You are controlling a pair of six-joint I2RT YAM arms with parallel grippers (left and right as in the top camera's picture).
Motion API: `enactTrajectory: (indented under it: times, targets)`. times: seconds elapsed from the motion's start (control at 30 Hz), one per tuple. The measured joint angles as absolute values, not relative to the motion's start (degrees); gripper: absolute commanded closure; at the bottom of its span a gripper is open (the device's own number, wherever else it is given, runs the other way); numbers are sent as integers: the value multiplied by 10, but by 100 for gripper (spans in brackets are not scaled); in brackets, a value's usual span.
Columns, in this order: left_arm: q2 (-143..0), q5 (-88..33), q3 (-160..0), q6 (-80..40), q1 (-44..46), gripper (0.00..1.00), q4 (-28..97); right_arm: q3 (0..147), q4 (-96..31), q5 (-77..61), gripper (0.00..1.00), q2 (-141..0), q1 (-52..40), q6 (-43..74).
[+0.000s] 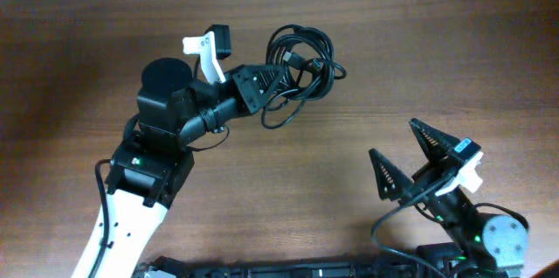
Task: Untangle cables
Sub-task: 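Bring the lifted coil right and grasp a strand with the right gripper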
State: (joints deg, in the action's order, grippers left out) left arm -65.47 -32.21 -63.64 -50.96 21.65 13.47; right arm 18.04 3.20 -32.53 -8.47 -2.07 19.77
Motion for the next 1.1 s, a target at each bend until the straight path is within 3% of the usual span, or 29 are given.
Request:
enactTrajectory:
  times: [0.13,0.23,0.63,0.7,1.0,1.1]
  targets:
    - [-655,-348,-636,-534,216,100,120,195,162,-447,1,-111,-21,186]
    - [-655,-378,-636,-548,216,100,91,197,175,-488,1,-111,-21,192]
    - [-655,-413,-636,-568,268,100,68,196,196,-407,0,-239,-21,391]
    - [-655,-401,-636,-568,284,100,67,197,231,-414,5,-279,-21,412]
    - [-655,-312,-636,-568,337,100,62,197,305,-471,11,-354,-21,425]
    - [-655,-272,-636,-569,362,100,54,197,307,-492,25,-365,-21,417]
